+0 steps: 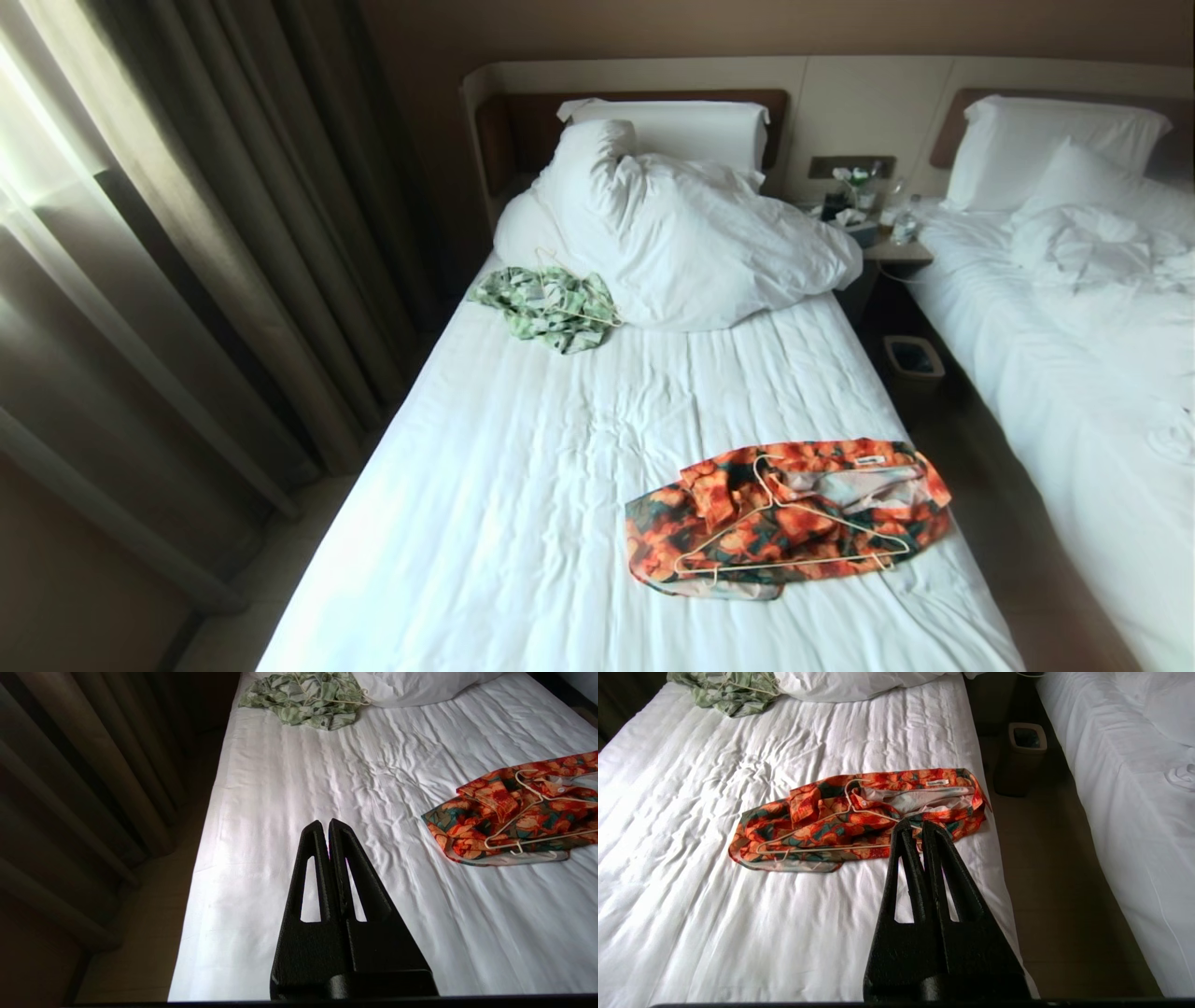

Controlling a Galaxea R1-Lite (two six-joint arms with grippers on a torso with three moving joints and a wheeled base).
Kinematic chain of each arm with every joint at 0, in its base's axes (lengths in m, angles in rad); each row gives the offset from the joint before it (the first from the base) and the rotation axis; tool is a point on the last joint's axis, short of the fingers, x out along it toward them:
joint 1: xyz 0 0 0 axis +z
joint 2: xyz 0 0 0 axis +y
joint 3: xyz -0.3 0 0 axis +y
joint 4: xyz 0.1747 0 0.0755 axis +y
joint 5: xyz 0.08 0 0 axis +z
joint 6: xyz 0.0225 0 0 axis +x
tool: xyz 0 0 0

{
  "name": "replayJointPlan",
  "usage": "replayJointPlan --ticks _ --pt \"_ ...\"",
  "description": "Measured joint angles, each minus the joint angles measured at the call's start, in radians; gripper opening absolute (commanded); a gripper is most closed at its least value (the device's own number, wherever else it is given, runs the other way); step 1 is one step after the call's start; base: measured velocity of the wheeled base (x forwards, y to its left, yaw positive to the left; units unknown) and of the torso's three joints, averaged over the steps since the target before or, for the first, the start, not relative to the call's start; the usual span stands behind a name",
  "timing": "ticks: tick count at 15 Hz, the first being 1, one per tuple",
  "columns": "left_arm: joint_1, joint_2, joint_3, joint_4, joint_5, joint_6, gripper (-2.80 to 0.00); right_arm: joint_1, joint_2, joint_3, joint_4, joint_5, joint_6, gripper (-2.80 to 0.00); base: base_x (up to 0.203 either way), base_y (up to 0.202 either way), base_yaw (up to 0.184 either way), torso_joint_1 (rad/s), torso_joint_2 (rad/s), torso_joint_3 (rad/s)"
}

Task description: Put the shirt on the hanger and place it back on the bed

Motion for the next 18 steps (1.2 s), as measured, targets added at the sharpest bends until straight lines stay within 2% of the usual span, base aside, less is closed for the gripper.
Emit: replayJointPlan --ticks 13,18 --pt "0.000 0.000 0.003 -0.013 -0.004 -0.001 -2.80 0.000 0.000 -0.002 0.003 -0.002 0.015 -2.80 0.000 0.000 0.000 0.000 0.00 0.000" --pt "0.000 0.000 0.003 -0.013 -0.004 -0.001 -2.80 0.000 0.000 0.000 0.003 0.002 -0.027 -2.80 0.000 0.000 0.000 0.000 0.00 0.000"
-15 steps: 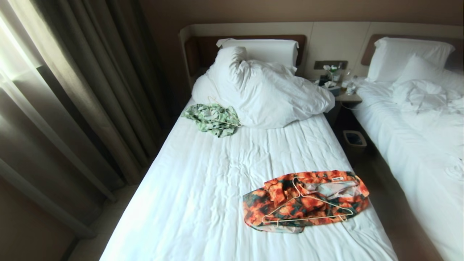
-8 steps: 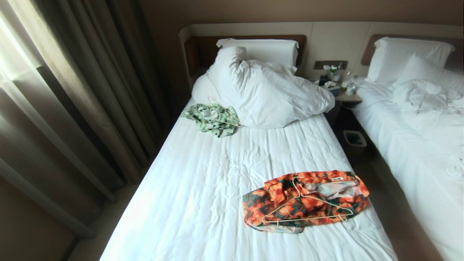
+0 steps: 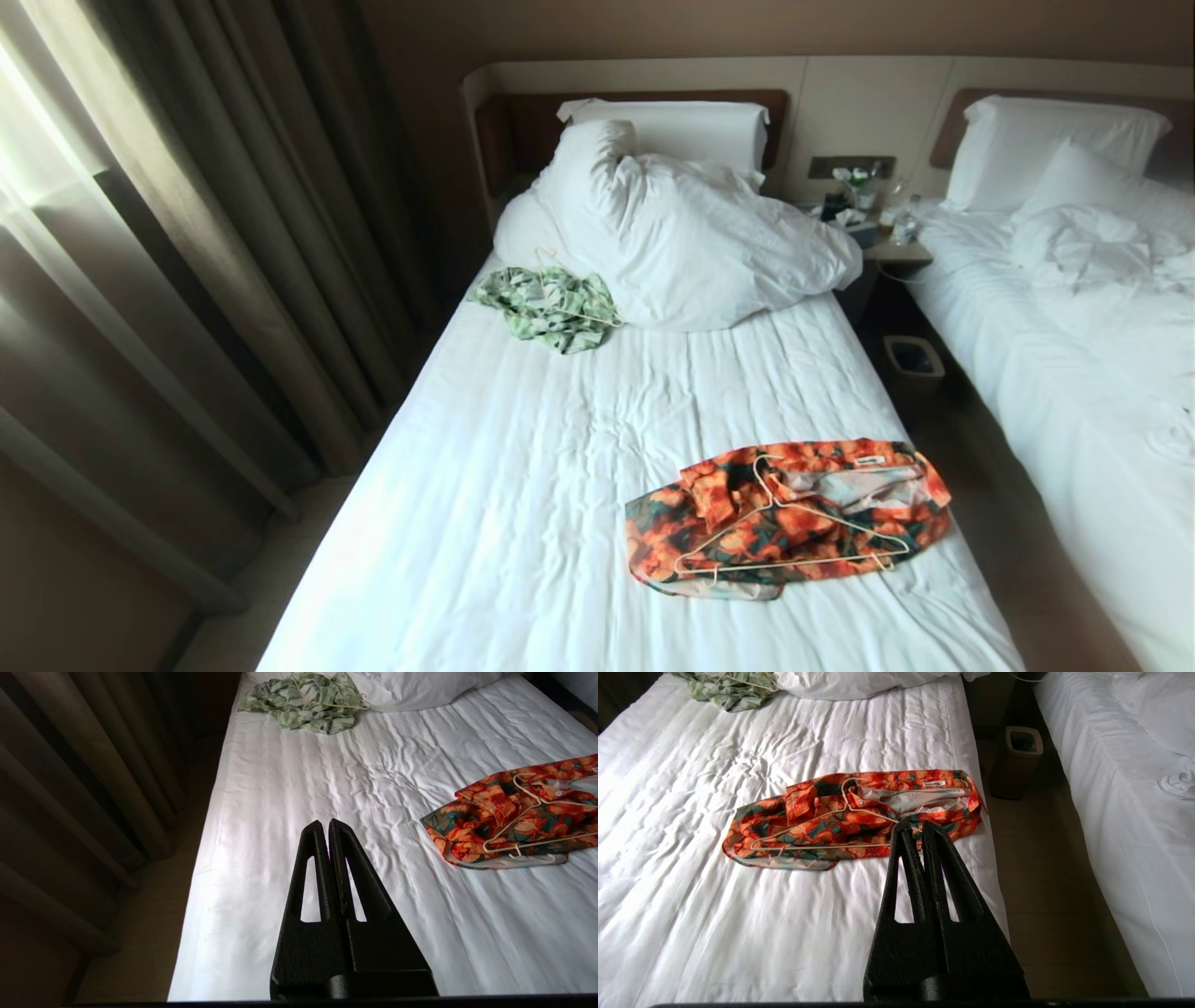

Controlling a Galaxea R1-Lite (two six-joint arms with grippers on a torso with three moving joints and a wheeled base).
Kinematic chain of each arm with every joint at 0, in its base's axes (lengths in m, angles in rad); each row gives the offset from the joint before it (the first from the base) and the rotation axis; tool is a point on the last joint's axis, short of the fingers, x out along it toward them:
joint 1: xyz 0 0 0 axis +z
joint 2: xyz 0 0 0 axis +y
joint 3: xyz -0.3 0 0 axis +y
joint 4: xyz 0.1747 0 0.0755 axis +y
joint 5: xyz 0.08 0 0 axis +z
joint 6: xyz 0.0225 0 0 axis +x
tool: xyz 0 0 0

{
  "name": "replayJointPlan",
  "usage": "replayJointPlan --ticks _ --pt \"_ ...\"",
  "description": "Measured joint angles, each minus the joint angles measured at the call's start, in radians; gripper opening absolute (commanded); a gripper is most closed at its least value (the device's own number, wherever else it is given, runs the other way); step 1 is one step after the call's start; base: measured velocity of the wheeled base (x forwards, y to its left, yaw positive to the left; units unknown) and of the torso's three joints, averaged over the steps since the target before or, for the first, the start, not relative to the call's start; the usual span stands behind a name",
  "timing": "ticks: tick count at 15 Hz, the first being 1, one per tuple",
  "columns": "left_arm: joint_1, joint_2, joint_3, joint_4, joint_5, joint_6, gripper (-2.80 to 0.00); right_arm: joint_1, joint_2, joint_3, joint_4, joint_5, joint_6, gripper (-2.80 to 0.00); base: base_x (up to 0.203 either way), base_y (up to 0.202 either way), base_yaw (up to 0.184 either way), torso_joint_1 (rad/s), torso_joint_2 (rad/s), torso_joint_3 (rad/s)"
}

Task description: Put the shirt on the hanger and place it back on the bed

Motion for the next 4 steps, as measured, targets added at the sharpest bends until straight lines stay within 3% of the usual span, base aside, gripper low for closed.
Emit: replayJointPlan --ticks 4 --pt "0.000 0.000 0.000 0.000 0.000 0.001 -2.80 0.000 0.000 0.002 -0.003 -0.002 0.017 -2.80 0.000 0.000 0.000 0.000 0.00 0.000"
